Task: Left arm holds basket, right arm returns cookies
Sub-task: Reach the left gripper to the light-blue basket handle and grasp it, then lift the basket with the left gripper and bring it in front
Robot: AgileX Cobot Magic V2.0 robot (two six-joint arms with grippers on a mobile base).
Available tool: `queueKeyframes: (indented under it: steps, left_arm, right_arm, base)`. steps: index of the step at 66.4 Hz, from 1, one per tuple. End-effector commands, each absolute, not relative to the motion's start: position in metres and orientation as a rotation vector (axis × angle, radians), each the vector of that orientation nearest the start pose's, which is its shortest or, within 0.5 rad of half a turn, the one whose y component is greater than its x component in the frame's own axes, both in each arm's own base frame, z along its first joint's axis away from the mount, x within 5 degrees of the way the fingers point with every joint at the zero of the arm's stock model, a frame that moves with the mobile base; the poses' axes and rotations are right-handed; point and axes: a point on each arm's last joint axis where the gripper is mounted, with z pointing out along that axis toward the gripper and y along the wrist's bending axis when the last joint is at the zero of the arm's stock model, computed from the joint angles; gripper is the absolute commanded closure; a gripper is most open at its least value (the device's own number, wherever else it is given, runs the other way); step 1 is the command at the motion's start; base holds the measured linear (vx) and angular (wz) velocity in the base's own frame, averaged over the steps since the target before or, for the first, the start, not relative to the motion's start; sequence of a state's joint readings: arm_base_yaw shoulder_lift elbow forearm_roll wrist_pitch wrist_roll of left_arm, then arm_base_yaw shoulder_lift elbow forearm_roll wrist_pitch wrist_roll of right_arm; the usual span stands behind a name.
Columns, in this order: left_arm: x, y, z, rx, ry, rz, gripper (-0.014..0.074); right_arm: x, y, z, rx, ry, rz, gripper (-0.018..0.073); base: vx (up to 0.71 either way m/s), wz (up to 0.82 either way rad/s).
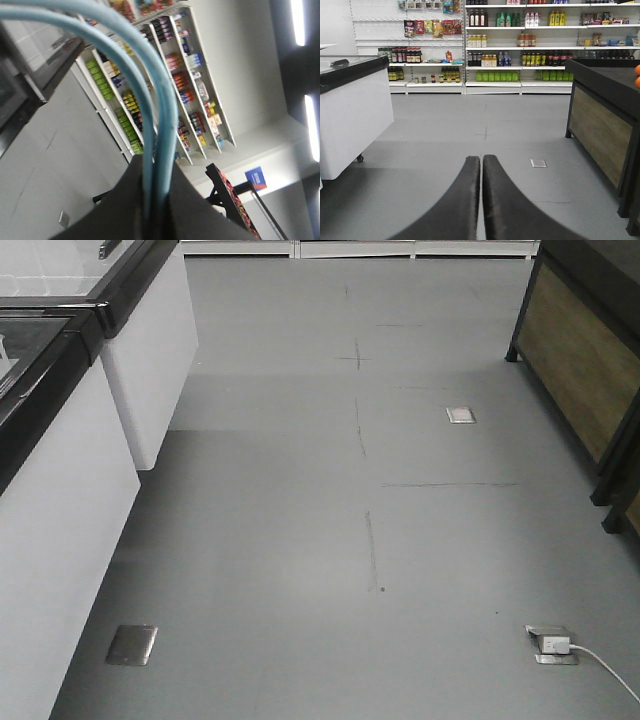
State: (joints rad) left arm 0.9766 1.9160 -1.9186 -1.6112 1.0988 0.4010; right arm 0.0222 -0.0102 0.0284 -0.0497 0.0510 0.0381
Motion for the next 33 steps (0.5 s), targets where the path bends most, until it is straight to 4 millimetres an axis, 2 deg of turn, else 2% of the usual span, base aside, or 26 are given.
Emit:
queueKeyframes:
  steps: [1, 8, 17, 27, 33]
  left_arm:
    - [0.288, 0.236, 0.519, -0.435, 1.258, -1.106, 0.0604]
    - [0.294, 0.189, 0.542, -0.308, 1.275, -1.155, 0.0604]
    - [0.308, 0.133, 0.552, -0.176, 1.310, -1.266, 0.0604]
    - [0.322, 0.068, 0.545, -0.024, 1.374, -1.410, 0.0604]
    - [0.328, 0.032, 0.529, 0.037, 1.423, -1.476, 0.0604]
  right_arm:
    - [0.056, 0.001, 0.206, -0.034, 1.474, -0.006, 0.0563]
    - [0.056, 0.001, 0.206, -0.034, 1.474, -0.006, 0.0563]
    - [0.056, 0.001, 0.206, -0.034, 1.474, -0.006, 0.0563]
    - [0.056, 0.001, 0.206, -0.034, 1.474, -0.006, 0.0563]
    - [0.056, 0.001, 0.206, -0.034, 1.474, -0.006, 0.0563]
  base:
    - [0.00, 0.00]
    - [0.00, 0.00]
    - [0.00, 0.00]
    - [0.00, 0.00]
    - [0.00, 0.00]
